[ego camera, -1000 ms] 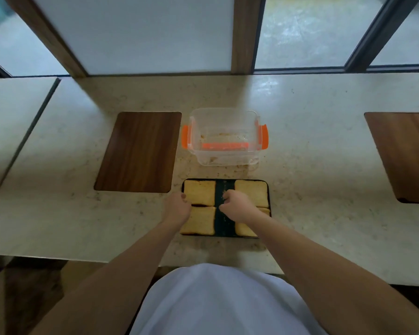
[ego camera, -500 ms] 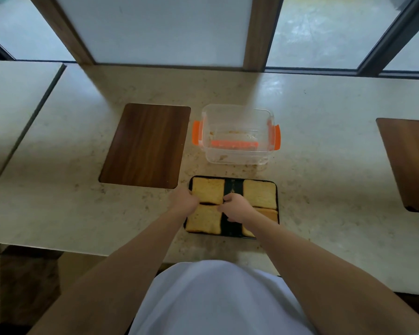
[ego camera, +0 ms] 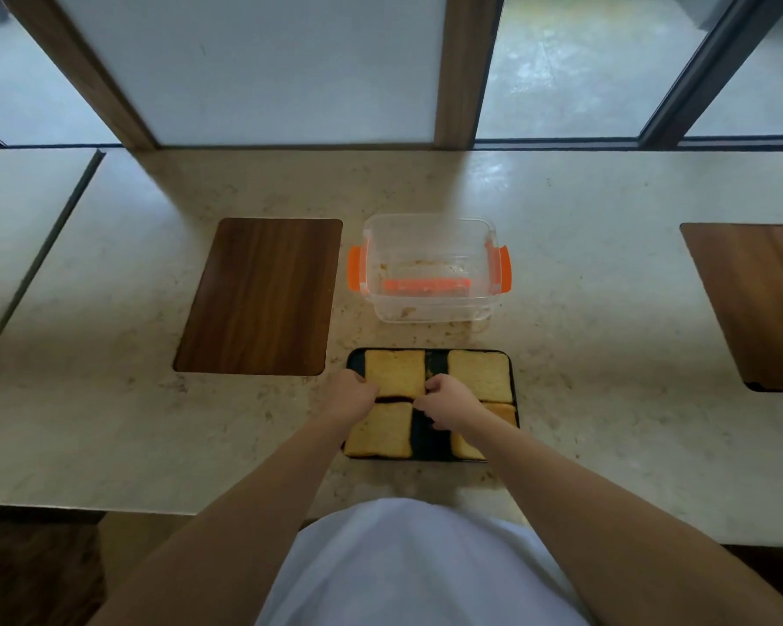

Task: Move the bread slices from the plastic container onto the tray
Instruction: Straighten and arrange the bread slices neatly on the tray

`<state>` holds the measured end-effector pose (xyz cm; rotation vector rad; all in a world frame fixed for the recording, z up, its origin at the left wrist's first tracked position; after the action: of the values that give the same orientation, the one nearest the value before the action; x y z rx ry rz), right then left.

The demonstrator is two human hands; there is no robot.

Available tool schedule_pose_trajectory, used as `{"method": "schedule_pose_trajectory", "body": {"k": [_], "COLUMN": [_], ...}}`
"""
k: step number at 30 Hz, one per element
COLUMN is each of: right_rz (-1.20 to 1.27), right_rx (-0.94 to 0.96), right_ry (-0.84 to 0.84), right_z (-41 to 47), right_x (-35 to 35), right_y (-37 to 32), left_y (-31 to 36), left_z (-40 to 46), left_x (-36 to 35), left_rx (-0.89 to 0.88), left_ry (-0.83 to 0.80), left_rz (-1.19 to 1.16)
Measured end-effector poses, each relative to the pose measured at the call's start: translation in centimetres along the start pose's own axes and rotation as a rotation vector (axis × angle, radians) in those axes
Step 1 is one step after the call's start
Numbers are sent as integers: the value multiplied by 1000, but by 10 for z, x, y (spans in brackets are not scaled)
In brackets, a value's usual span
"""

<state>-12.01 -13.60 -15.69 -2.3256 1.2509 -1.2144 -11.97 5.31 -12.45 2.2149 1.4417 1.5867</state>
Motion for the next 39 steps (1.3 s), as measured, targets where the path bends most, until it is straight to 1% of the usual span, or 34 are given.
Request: {"method": "schedule_pose_trajectory", "body": {"k": [5, 9, 14, 18, 22, 29, 39], "right_rz": [2, -8, -12, -29, -21, -35, -79], "right_rx": [41, 35, 44, 64, 63, 63, 48], "right_ry": [30, -33, -56, -54, -57, -40, -12], "right_z": [-21, -37, -44, -47, -49, -48, -40], "right_x": [-4, -17, -26, -29, -28, -21, -8], "right_y": [10, 13, 14, 13, 14, 19, 25], "left_y": [-17, -31, -42, -42, -40, -33, -31], "left_z": [-7, -22, -33, -37, -38, -43, -45], "left_x": [8, 8, 8, 6, 8, 3, -4], "left_rx": [-18, -41, 17, 8, 30, 10, 10], "left_ry": [1, -28, -12, -33, -42, -61, -104], "left_rz": [-139, -193, -173, -128, -125, -104, -132]}}
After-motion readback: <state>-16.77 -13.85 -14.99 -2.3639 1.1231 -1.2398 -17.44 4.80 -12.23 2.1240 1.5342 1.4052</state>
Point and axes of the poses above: each hand's wrist, its own z-axis towards the middle knuckle, its own x-axis out of the back of the hand, y = z × x, the point moved 6 cm from there along z, towards the middle knuckle, and after that the axes turned 13 degrees about y, right-handed, at the moved point
